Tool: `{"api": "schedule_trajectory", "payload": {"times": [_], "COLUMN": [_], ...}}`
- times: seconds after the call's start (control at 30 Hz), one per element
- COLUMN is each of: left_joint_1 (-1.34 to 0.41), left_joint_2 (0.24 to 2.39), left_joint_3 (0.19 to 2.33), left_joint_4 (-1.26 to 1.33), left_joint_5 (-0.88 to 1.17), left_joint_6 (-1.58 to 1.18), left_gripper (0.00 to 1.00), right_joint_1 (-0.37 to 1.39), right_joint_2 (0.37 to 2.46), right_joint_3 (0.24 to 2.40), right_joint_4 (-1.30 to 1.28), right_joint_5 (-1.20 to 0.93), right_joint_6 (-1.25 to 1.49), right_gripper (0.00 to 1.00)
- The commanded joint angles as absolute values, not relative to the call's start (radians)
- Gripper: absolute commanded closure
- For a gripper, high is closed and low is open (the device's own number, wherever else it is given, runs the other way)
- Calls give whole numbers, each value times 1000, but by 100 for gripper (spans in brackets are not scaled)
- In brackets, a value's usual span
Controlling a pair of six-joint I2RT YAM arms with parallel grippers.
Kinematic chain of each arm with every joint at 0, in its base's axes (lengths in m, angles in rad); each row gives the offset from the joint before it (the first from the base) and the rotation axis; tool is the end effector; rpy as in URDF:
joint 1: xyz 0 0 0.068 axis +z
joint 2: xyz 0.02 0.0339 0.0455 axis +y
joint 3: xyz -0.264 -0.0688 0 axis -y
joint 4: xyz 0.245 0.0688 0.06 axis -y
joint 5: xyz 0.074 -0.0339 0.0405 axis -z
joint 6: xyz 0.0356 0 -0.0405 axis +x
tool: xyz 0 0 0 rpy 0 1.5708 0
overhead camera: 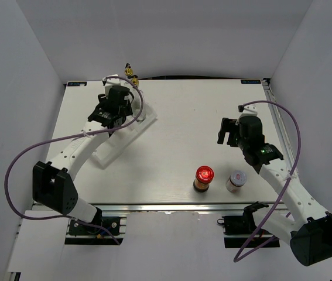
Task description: Organize the condiment bottles
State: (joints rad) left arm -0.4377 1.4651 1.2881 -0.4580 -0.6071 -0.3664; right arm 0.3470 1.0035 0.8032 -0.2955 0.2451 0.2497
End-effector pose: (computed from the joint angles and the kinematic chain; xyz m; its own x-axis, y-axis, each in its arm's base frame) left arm 0.3048 -0.1202 0.3307 -0.4773 -0.1015 -0.8729 -0.2558 0.9663 0.0275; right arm 0.2151 0.0686 0.2946 -0.4654 0.0866 -0.8808 -0.0146 0.9943 0.1055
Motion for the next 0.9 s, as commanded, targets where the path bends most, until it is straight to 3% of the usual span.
{"api": "schedule_trajectory", "payload": {"times": [0.0,0.3,0.6,0.63,0.67,0.77,0.87], "left_joint_1": [-388,-321,-279,-278,-276,-275,-275], "left_joint_2": [1480,1535,1583,1589,1594,1617,1632], "left_joint_3": [1332,1305,1249,1241,1238,1242,1236], "left_joint_4": [-382,-347,-304,-296,-292,-305,-305], "left_joint_5": [-520,-449,-419,-422,-428,-439,-429], "left_joint_6": [-368,-388,-432,-436,-440,-468,-479], "left_gripper": [85,86,76,74,64,61,40], "right_joint_1": [341,341,342,341,341,341,341], "right_joint_2": [1003,1019,1029,1029,1032,1042,1049], "right_joint_3": [805,804,804,802,802,807,810], "right_joint_4": [-262,-255,-253,-252,-250,-250,-255], "right_joint_5": [270,284,287,287,285,278,278], "right_joint_6": [232,229,230,230,230,230,232], "right_gripper": [11,11,11,10,11,11,11]}}
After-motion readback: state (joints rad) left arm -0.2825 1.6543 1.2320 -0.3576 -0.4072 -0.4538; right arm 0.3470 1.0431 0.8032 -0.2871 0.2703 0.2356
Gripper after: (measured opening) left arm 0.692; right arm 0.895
